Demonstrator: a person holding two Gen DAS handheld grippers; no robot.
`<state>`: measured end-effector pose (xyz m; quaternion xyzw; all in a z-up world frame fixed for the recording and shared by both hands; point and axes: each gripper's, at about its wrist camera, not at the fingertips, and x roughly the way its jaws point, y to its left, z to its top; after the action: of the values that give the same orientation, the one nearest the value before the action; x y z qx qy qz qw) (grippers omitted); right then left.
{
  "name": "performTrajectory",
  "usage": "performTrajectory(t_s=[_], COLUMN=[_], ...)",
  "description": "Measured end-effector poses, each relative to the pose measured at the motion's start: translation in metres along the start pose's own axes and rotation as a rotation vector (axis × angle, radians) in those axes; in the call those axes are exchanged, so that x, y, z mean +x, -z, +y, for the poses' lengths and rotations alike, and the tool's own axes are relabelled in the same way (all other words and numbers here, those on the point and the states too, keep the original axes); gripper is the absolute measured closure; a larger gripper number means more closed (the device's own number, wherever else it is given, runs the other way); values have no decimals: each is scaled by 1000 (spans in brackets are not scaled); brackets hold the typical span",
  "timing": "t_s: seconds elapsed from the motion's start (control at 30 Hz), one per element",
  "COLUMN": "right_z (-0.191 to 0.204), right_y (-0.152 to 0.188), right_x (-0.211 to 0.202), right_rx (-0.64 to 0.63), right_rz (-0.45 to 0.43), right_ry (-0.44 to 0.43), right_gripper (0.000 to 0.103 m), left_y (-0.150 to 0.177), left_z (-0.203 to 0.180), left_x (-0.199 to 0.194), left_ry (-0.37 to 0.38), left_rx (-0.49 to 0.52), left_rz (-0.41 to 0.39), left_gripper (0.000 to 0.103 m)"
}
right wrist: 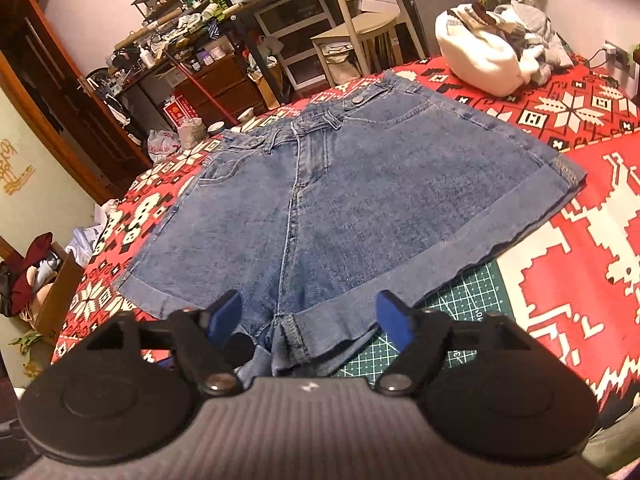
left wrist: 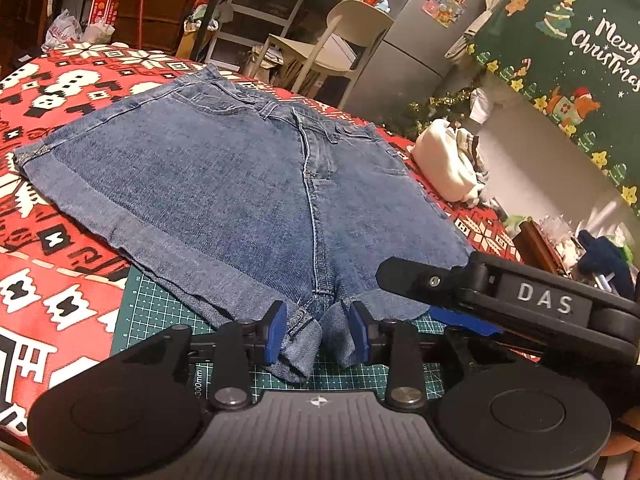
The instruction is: Fold clothes
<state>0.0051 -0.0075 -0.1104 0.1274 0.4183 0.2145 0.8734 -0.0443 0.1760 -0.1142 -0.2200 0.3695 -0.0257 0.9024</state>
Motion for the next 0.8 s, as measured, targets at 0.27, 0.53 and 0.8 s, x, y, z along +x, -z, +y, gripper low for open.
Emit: performTrajectory(t_s=[0.27, 0.53, 0.8], right_z=[3, 13, 44], right_y=[-12, -29, -48], right_x=[-9, -29, -50], right_rx=[-41, -55, -171], right_rz=[-9, -51, -50], right_ry=[12, 97, 224], right_gripper=[1, 1, 1], left_y=[-12, -29, -49], left_z=[1, -8, -16], left_x=[-7, -27, -46], left_ry=[-41, -83, -135], left_rx=[-22, 20, 109], left_rz=[-27, -75, -70], left_gripper=[56, 43, 36])
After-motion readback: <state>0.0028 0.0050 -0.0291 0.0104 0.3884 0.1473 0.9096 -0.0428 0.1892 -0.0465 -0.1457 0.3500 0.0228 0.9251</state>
